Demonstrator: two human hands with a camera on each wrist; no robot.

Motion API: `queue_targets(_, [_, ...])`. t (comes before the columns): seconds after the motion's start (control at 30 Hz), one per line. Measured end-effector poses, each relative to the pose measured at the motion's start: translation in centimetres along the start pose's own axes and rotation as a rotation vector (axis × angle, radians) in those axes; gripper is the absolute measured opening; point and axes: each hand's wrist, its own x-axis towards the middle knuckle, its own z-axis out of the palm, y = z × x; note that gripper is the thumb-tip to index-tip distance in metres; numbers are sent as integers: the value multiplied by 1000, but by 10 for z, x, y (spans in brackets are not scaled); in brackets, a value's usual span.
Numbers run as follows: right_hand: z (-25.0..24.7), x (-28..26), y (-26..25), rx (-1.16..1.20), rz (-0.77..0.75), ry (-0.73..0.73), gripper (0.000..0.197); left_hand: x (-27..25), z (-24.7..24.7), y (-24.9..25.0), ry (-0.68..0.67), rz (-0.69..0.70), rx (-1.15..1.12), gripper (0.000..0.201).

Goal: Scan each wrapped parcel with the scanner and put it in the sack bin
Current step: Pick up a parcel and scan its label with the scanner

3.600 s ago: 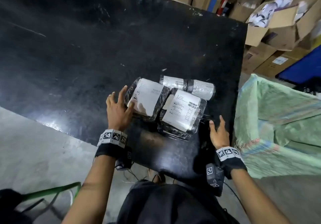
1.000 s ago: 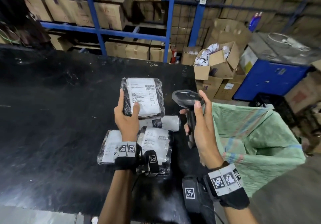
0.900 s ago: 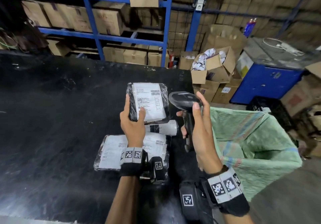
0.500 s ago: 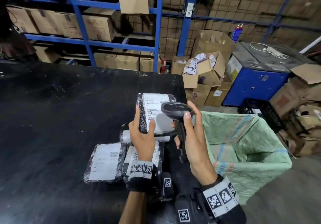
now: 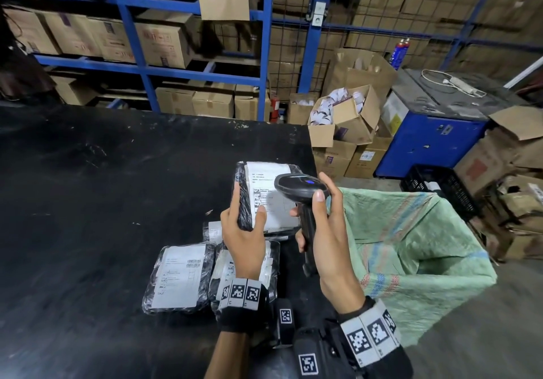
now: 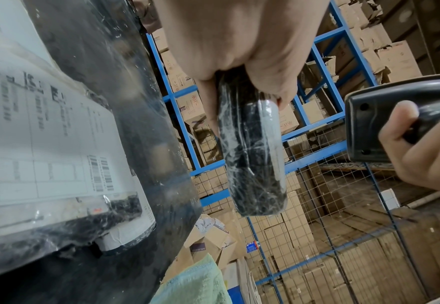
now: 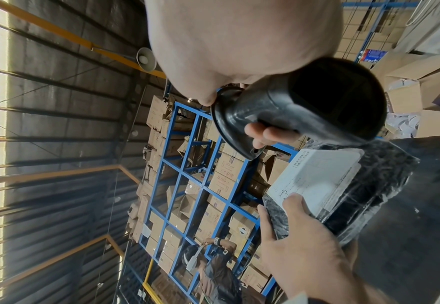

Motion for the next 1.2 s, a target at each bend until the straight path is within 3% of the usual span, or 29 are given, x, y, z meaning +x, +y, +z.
queue_targets(0.37, [1, -3, 13, -9, -21, 38, 46, -4, -20, 0, -31, 18, 21, 67])
queue_targets(0.6, [-16, -15, 42, -23, 68, 154, 41, -10, -42, -14, -6, -22, 57, 69])
queue_targets(0.93, [-55, -23, 162, -240, 276, 289, 39, -22, -69, -31, 16, -20, 136, 67])
queue_targets(1.2, [-64, -25, 229, -386, 435, 259, 49, -39, -88, -44, -27, -36, 44, 63])
